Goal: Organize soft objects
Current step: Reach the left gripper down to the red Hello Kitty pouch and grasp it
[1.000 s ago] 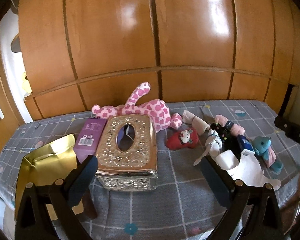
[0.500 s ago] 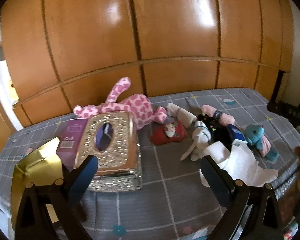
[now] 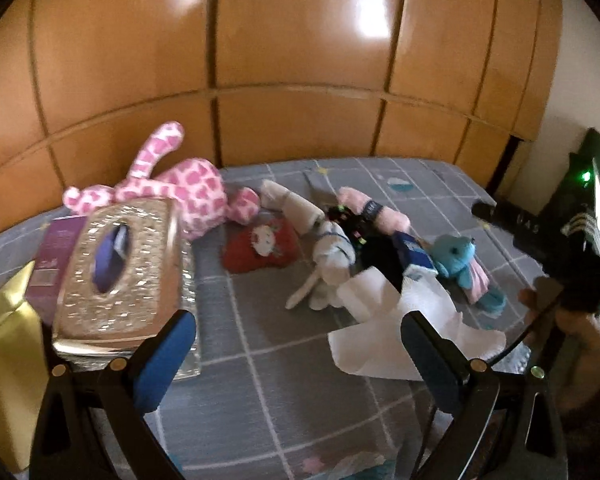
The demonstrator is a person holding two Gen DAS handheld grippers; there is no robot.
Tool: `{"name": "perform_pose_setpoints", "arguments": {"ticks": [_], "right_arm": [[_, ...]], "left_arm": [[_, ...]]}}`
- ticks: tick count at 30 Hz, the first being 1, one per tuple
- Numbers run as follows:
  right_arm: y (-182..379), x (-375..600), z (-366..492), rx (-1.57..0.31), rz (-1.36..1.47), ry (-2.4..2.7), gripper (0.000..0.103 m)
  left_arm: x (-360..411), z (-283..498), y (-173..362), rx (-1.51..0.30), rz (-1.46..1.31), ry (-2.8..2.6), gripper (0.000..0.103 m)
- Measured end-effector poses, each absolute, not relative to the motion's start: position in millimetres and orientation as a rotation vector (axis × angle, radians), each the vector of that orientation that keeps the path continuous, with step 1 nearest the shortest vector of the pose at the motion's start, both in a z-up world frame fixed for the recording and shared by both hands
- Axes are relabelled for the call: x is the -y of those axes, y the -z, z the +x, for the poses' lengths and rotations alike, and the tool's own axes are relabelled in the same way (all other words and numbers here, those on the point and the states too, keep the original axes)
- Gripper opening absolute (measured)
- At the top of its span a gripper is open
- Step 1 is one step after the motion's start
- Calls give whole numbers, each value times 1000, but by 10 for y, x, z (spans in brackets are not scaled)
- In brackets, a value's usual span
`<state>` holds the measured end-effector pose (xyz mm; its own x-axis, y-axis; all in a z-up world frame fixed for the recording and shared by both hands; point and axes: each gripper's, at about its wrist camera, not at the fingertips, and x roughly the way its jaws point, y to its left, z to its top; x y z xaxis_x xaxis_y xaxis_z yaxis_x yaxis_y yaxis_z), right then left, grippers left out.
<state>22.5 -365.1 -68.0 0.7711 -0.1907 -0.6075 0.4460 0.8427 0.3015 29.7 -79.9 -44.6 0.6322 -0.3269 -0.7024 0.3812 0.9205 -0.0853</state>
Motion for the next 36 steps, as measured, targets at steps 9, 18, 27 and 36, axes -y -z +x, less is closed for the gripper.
{"name": "perform_pose_setpoints", "arguments": {"ticks": [9, 18, 27, 36], "right_arm": [[651, 3611, 204, -556, 448, 331, 99], [653, 3658, 168, -535, 500, 298, 99], [668, 3661, 167, -535, 525, 254, 99], [666, 3653, 161, -534, 520, 253, 99]], "left_arm": [[947, 675, 742, -957, 19, 474, 96], [1099, 1217, 851, -1036, 6, 430, 79], [1294, 1939, 1149, -1090, 55, 240, 83], [1353, 2271, 1575, -1156, 120, 183, 51]]}}
